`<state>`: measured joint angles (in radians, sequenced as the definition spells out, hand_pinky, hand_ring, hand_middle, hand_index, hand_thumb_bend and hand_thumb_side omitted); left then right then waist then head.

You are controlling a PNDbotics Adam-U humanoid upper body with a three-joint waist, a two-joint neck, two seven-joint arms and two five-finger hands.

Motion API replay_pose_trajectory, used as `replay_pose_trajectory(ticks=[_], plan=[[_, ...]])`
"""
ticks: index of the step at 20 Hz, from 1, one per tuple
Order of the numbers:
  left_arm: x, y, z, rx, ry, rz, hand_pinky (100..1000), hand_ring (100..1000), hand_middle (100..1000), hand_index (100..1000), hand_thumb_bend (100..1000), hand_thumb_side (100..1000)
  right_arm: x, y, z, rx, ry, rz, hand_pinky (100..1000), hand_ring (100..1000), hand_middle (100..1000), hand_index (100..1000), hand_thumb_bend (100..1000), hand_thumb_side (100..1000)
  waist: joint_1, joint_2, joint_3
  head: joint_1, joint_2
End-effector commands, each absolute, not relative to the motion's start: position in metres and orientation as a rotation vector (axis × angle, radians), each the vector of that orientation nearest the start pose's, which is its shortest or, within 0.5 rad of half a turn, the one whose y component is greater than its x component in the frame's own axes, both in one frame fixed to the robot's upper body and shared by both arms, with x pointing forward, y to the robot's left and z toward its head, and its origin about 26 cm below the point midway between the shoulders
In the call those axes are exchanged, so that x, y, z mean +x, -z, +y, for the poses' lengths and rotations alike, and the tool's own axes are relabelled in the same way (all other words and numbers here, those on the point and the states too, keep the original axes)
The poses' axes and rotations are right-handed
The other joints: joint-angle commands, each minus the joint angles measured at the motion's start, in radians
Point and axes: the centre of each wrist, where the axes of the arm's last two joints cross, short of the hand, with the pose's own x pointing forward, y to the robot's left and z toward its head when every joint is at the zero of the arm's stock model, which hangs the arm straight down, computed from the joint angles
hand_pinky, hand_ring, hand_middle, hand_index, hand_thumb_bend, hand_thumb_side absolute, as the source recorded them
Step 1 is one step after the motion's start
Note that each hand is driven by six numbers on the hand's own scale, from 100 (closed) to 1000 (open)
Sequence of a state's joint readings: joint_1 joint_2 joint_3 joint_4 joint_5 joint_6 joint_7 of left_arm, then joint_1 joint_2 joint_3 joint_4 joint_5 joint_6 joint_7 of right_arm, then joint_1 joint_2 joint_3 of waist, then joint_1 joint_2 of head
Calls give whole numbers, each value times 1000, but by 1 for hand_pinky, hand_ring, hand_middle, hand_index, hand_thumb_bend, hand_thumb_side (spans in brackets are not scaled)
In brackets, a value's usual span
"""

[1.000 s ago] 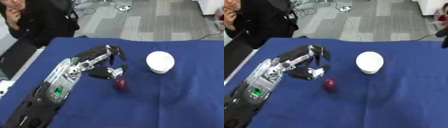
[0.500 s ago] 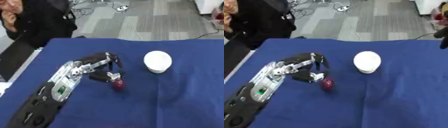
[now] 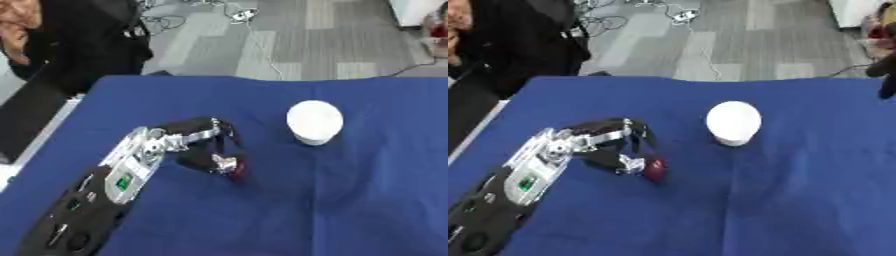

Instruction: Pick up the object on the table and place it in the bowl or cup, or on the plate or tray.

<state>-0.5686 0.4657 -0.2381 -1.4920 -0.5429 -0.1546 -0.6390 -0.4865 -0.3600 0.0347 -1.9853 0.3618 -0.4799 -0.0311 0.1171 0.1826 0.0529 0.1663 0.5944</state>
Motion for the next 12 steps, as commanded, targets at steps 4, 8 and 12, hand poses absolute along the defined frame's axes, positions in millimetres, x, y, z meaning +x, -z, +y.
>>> replay_pose_trajectory(ticks=[4, 8, 12], plan=[[390, -173, 251, 325, 1712, -1483, 377, 678, 842, 871, 226, 744, 310, -260, -237, 499, 870, 3074, 297, 515, 716, 778, 110, 1000, -5, -13, 4, -9, -8], [389, -174, 252, 314, 1739, -1458, 379, 682, 846, 877, 232, 711, 310, -260, -237, 496, 873, 3074, 299, 515, 716, 778, 109, 1000, -5, -14, 5, -10, -10], [389, -173, 253, 315, 1748, -1441, 368, 676, 848, 873, 223, 686, 310, -260, -237, 493, 874, 3074, 300, 515, 716, 778, 109, 1000, -6, -14, 6, -13, -11]])
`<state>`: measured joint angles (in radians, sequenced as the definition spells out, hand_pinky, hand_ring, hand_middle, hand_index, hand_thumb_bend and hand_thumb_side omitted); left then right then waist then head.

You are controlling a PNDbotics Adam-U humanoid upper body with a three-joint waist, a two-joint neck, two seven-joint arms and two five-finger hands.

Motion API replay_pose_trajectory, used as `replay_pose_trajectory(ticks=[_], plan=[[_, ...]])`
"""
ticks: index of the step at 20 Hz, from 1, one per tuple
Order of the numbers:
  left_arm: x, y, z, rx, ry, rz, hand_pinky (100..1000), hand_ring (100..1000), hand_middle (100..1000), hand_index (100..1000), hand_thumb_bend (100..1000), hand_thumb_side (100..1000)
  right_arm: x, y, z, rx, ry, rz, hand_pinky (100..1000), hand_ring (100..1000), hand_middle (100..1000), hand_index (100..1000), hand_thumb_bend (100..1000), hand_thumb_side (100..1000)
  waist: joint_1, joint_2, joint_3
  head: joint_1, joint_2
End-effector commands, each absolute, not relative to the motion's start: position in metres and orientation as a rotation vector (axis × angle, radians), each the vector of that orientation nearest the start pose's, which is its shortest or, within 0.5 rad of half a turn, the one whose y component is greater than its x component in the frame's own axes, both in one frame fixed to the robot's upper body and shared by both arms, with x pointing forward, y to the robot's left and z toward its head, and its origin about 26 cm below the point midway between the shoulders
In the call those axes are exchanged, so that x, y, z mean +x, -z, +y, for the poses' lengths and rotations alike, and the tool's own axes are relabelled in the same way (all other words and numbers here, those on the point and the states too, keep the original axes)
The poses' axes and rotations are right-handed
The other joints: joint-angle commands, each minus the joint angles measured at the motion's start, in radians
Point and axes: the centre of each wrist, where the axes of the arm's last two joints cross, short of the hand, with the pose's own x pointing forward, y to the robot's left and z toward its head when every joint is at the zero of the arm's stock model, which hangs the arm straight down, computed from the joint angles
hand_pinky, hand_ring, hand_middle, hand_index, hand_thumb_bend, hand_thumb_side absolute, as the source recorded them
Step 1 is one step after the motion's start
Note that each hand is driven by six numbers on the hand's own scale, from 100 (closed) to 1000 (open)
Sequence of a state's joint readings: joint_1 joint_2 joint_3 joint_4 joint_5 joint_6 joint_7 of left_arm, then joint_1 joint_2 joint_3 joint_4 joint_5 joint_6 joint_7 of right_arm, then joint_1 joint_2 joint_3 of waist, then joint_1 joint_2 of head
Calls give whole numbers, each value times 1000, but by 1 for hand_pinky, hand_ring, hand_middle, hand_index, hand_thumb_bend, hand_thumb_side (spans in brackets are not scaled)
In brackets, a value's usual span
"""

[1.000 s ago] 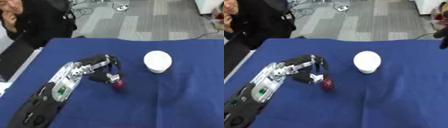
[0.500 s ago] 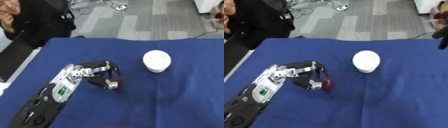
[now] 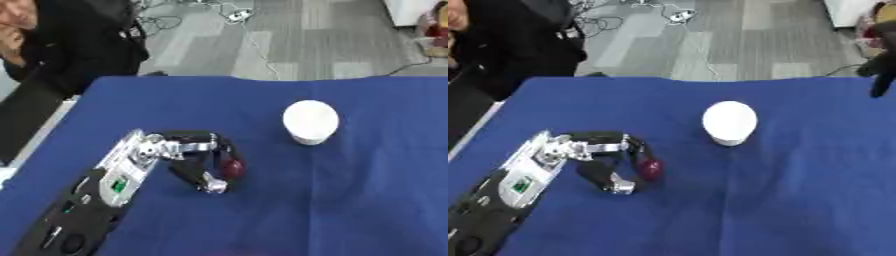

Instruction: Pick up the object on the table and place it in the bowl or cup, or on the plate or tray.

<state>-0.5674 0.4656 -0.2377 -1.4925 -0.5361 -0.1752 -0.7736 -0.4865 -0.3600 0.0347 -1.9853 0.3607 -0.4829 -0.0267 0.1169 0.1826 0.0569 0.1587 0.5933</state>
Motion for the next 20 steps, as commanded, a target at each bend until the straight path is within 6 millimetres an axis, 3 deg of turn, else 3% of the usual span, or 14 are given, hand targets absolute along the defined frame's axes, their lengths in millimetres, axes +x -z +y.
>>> replay_pose_trajectory(ticks=[1, 10, 20], plan=[[389, -173, 253, 315, 1747, -1439, 367, 675, 848, 873, 222, 683, 310, -260, -237, 492, 874, 3074, 300, 515, 716, 778, 109, 1000, -6, -14, 2, -6, -10], [393, -173, 257, 362, 1721, -1437, 380, 681, 856, 864, 209, 624, 310, -260, -236, 484, 876, 3074, 301, 516, 716, 778, 114, 1000, -6, -14, 0, -7, -15], [399, -187, 257, 422, 1725, -1446, 395, 699, 873, 872, 225, 577, 310, -260, -236, 478, 879, 3075, 298, 515, 717, 780, 115, 1000, -3, -14, -2, -4, -11]])
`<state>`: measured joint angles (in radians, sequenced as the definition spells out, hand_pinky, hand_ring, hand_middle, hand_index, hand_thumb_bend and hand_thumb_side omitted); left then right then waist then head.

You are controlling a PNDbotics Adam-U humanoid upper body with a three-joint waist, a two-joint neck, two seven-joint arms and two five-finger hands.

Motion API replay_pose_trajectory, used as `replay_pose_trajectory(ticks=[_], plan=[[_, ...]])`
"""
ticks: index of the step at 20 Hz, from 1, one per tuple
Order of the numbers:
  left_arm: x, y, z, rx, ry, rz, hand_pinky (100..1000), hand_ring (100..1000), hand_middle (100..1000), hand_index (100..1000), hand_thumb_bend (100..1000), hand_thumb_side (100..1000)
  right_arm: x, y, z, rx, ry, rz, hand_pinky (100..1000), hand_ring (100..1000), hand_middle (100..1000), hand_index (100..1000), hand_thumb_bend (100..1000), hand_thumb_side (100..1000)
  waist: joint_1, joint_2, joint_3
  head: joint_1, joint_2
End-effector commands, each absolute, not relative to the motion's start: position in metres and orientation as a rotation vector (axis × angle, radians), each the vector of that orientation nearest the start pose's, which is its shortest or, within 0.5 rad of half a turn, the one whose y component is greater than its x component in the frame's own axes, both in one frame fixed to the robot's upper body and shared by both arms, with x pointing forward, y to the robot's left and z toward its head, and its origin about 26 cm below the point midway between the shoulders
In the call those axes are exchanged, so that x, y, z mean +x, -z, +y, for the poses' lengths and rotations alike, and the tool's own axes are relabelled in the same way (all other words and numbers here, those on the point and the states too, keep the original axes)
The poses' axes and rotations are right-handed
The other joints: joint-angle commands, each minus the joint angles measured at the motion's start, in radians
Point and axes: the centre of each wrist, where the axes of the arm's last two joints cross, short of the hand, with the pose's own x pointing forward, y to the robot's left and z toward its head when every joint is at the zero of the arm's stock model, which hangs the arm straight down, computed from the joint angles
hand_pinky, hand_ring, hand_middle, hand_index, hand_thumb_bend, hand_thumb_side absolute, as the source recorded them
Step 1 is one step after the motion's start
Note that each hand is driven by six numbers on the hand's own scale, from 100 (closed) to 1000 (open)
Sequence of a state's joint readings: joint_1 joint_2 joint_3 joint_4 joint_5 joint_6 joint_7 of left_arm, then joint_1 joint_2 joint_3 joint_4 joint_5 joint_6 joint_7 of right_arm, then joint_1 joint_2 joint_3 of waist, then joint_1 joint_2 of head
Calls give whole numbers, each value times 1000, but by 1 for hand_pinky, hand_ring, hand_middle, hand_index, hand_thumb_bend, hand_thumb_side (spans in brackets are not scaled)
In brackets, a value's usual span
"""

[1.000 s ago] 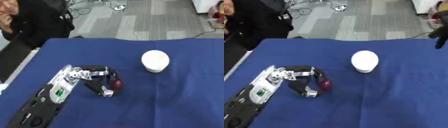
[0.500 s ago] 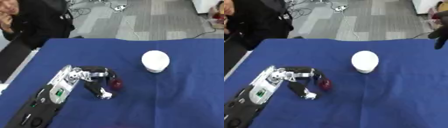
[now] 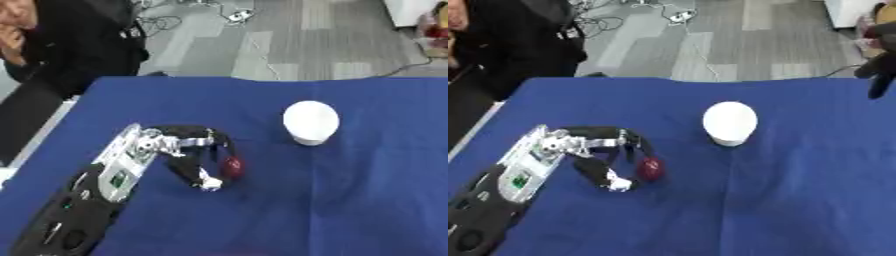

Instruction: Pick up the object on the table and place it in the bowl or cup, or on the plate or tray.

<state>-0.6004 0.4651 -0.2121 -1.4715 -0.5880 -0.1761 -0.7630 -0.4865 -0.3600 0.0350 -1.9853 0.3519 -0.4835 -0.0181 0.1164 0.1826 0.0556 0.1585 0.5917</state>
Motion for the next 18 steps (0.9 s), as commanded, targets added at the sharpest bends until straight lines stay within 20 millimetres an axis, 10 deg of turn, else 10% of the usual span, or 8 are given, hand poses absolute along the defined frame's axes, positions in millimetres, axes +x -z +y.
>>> replay_pose_trajectory(ticks=[1, 18], plan=[[400, -187, 257, 427, 1726, -1445, 395, 699, 874, 871, 223, 579, 310, -260, -236, 477, 879, 3075, 298, 515, 717, 780, 115, 1000, -2, -14, -2, -3, -11], [419, -189, 260, 471, 1735, -1411, 419, 719, 875, 872, 237, 557, 310, -261, -233, 452, 881, 3069, 296, 516, 718, 780, 114, 1000, 2, -11, -17, 9, -17]])
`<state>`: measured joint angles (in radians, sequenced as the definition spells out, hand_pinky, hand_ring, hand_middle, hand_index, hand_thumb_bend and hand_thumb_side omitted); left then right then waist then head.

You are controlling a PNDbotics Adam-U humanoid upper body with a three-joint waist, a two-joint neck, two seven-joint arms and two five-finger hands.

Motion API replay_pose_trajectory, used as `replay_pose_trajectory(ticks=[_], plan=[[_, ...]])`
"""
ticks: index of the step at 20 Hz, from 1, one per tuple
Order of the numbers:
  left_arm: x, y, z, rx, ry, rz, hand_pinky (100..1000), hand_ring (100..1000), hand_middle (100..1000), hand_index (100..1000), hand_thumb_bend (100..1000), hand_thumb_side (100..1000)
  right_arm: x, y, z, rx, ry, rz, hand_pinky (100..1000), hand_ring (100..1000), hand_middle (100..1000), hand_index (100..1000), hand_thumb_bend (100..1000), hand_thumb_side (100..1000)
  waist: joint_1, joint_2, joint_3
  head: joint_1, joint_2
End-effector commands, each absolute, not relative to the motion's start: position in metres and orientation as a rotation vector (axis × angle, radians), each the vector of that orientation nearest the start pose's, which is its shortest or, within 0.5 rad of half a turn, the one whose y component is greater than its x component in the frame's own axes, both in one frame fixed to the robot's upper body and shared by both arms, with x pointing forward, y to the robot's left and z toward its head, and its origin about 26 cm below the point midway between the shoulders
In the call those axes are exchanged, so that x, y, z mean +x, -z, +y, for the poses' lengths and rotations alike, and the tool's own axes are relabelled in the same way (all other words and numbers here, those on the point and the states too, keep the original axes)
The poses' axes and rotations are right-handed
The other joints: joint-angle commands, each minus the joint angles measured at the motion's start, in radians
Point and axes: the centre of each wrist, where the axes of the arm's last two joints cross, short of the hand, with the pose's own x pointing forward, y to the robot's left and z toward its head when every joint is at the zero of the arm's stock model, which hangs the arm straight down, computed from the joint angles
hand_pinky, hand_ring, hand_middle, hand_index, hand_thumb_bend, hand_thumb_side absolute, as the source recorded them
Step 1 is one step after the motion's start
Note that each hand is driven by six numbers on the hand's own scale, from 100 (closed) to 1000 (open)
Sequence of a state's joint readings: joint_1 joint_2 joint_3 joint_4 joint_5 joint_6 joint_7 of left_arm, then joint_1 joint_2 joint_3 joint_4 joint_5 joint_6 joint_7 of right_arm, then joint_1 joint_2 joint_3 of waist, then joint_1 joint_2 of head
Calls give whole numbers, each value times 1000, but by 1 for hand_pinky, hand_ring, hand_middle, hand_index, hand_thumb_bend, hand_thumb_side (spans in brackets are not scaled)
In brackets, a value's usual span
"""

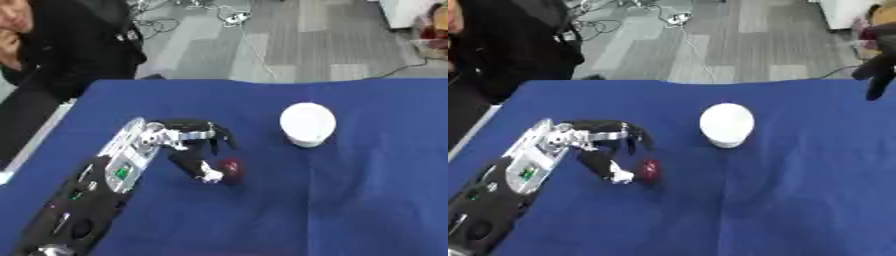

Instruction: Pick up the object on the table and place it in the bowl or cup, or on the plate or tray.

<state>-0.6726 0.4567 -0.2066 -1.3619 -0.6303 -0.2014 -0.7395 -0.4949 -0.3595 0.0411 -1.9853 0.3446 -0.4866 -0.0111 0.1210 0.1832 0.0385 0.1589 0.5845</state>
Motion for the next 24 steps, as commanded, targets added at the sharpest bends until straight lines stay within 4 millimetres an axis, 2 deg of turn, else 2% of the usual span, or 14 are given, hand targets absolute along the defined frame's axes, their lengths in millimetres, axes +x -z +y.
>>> replay_pose_trajectory(ticks=[1, 10, 24], plan=[[421, -189, 261, 476, 1739, -1404, 421, 722, 874, 871, 243, 553, 310, -261, -232, 451, 882, 3068, 295, 516, 718, 781, 114, 1000, -1, -12, -2, 8, -10], [430, -188, 266, 498, 1792, -1332, 423, 735, 871, 868, 272, 561, 310, -263, -231, 438, 886, 3063, 294, 513, 718, 781, 115, 1000, 4, -7, -17, 11, -13], [435, -183, 265, 433, 1846, -1254, 409, 726, 871, 867, 248, 586, 310, -263, -231, 433, 888, 3062, 293, 511, 718, 782, 114, 1000, 6, -7, -17, 9, -6]])
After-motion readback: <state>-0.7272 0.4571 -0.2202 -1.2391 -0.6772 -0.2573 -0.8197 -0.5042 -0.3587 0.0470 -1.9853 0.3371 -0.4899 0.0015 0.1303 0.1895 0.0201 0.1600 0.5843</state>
